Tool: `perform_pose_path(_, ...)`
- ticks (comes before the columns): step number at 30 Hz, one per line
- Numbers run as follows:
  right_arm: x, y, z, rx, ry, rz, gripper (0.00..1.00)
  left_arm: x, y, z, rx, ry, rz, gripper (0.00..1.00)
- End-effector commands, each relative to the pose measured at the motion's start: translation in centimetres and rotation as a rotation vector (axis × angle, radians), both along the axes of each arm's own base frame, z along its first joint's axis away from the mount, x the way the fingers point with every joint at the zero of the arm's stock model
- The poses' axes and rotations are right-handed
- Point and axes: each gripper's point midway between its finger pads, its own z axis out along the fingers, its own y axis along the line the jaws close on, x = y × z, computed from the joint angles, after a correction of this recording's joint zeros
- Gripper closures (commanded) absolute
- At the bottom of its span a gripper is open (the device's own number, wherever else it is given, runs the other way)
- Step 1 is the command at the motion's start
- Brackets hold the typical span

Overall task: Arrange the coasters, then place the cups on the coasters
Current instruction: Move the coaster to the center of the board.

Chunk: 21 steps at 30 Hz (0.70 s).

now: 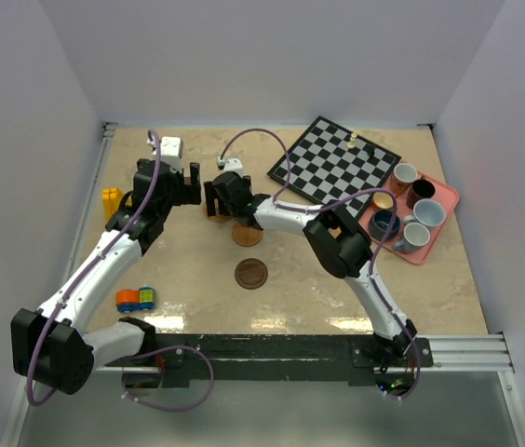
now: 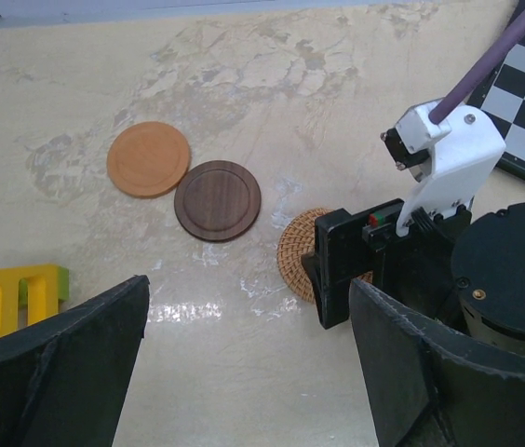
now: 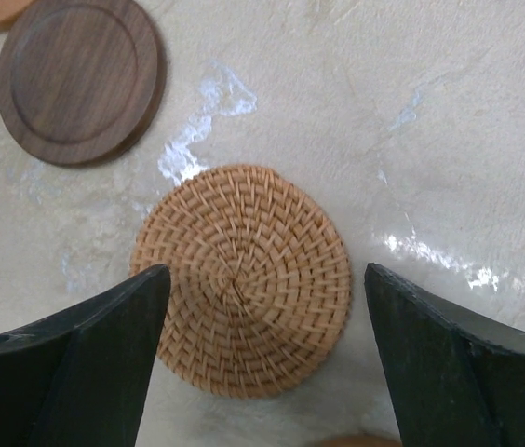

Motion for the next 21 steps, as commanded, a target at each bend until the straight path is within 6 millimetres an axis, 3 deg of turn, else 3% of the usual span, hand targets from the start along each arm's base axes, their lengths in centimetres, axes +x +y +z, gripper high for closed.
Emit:
perform_pose_path(1, -1.2, -0.3, 2.9, -0.020, -0.034, 0.077, 0.08, 0.1, 0.4, 1.4, -0.026, -0.057, 0.021, 0.07)
perform_pose_path(12, -3.1, -2.8, 3.9, -0.142, -0.130, 0.221, 0.03, 0.1, 0.3, 1.2, -0.028, -0.056, 0.015, 0.07)
perform_pose_path(21, -3.6, -3.2, 3.2, -0.233, -0.177, 0.330, 0.14, 0.2, 0.2, 1.0, -0.026, -0.048, 0.014, 0.07)
